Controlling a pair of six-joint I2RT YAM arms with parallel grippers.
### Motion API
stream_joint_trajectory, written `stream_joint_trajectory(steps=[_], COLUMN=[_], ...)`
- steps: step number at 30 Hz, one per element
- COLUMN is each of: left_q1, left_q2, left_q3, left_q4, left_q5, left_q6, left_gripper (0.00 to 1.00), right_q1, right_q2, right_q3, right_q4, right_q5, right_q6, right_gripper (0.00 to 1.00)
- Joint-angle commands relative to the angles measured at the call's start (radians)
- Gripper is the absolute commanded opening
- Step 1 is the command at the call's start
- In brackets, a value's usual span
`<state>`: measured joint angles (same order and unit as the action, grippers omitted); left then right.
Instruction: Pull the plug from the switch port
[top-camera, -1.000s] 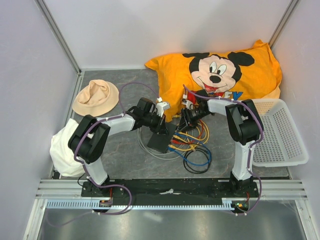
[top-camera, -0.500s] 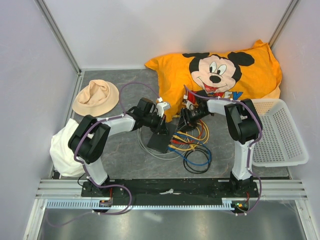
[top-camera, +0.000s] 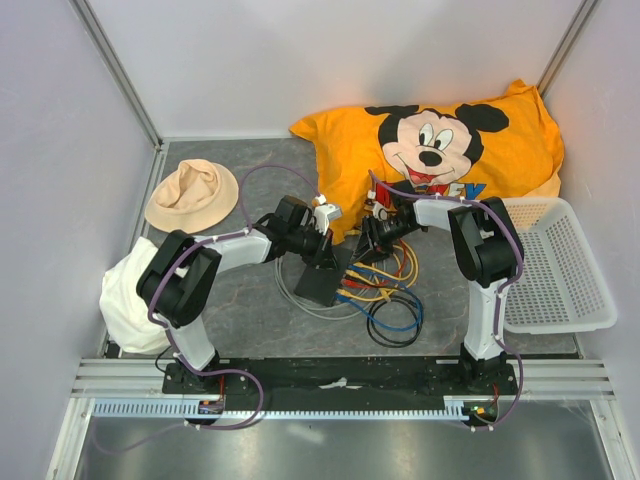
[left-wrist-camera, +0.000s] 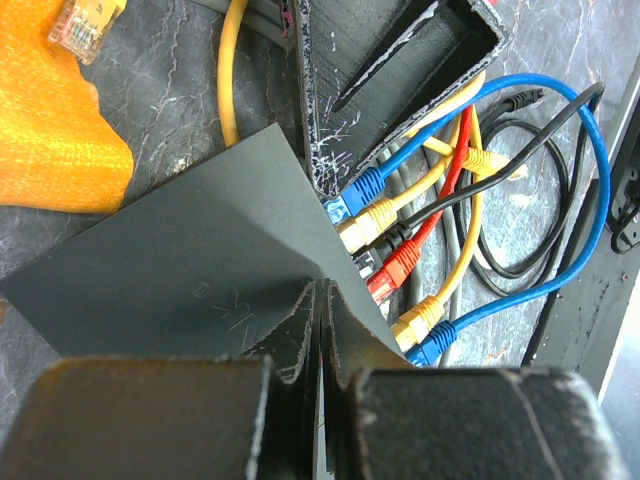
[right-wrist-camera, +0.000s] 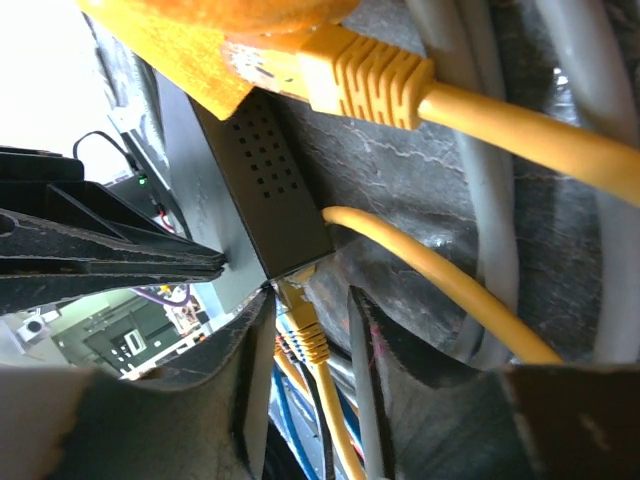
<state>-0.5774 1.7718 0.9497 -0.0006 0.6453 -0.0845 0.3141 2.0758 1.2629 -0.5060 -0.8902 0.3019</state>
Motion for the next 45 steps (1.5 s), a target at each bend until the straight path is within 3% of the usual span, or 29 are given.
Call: stream_joint_trajectory(steps=[1, 7, 17, 35, 45], left_q1=[-0.022, -0.024, -0.024, -0.024, -0.024], left_q2=[0.06, 0.06, 0.063, 0.089, 0.1], left_q3=[-0.052, -0.054, -0.052, -0.012, -0.015], left_q4=[-0.11, -0.108, -0.107, -0.121, -0.119], left_q5=[-0.107, -0.115, -0.128, -0.122, -0.131], left_q6=[0.052, 0.055, 0.051, 0.048, 0.065], left_gripper=[0.02, 0.02, 0.02, 0.01, 0.01], right_q1=[0.002, 0.003, 0.005, 0.011, 0.008], right_q2=[0.024, 0.021, 0.007, -0.003, -0.042], right_q3=[0.016, 0.02, 0.01, 0.055, -0.002], right_q4=[0.089, 0.063, 0.024, -0.049, -0.077], right_q5=[0.048, 0.099, 0.163, 0.292, 0.223], right_q6=[0.008, -0.01, -0.084, -0.259, -0.23], right_gripper=[0.4, 0.22, 0.04, 0.0, 0.0])
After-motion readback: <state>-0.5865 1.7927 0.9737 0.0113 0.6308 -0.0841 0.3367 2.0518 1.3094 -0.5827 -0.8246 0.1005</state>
